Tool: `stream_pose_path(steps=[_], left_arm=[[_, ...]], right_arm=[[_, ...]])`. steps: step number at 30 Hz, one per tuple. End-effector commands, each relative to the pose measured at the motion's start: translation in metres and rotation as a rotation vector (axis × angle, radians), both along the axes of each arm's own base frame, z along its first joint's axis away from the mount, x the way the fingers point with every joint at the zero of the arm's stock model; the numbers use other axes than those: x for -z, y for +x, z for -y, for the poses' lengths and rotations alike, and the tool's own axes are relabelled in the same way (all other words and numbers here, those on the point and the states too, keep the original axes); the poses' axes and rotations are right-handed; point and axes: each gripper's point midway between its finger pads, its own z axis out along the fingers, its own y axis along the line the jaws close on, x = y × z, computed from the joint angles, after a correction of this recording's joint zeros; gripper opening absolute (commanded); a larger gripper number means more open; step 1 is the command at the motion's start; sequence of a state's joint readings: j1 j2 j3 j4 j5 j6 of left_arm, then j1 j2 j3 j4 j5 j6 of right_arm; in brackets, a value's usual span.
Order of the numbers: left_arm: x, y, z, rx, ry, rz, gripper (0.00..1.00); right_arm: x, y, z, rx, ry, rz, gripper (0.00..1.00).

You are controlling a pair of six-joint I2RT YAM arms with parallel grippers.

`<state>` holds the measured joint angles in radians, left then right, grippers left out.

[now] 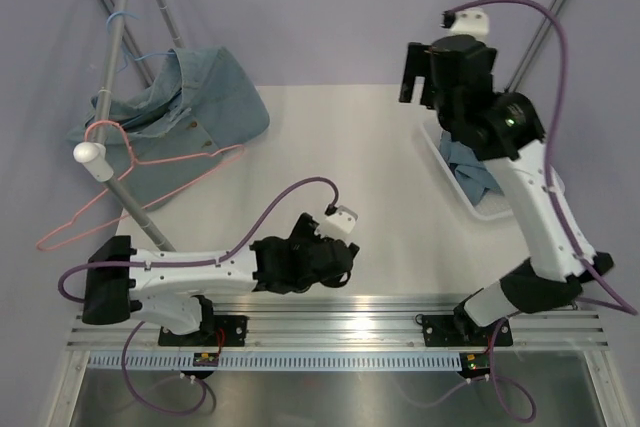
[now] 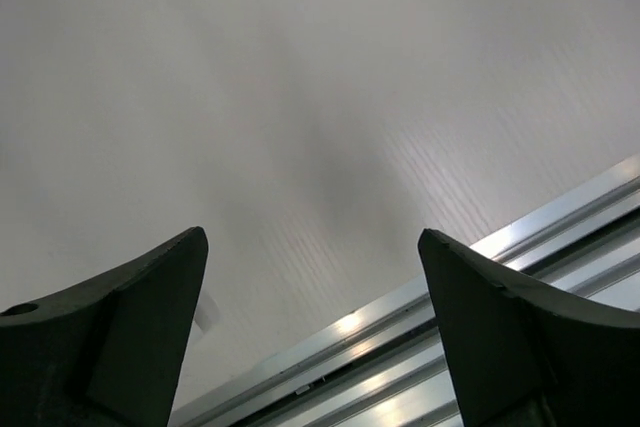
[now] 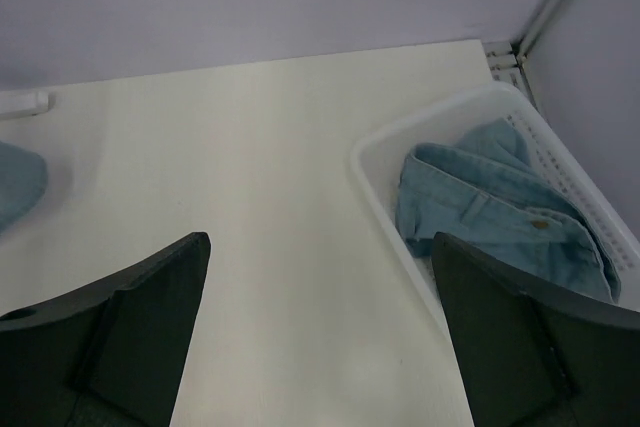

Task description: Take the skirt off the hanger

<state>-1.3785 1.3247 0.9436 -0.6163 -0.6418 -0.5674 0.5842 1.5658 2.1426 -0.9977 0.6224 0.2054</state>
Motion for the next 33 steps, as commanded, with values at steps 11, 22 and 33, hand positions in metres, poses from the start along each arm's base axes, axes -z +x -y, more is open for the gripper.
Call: stream_pose_path(steps=[11,22,33], left_arm=[[-0.183,0.117,0.037,-0.193,-0.060,0.214,0.99],[-0.289,0.220,-0.023,-0.541,0.005,0.624,0.99],[-0.295,0.277,-0.119,-0.874,0.290,0.710,0.99]], right_arm=[[0.067,-0.098,0.078,0.199,0.166,-0.119,0.99],[0.105,-0.131,0.080,0.149,0.196,-0.202,1.00],[0.103,-0.155,0.073,0.057,0.290,-0.181,0.99]])
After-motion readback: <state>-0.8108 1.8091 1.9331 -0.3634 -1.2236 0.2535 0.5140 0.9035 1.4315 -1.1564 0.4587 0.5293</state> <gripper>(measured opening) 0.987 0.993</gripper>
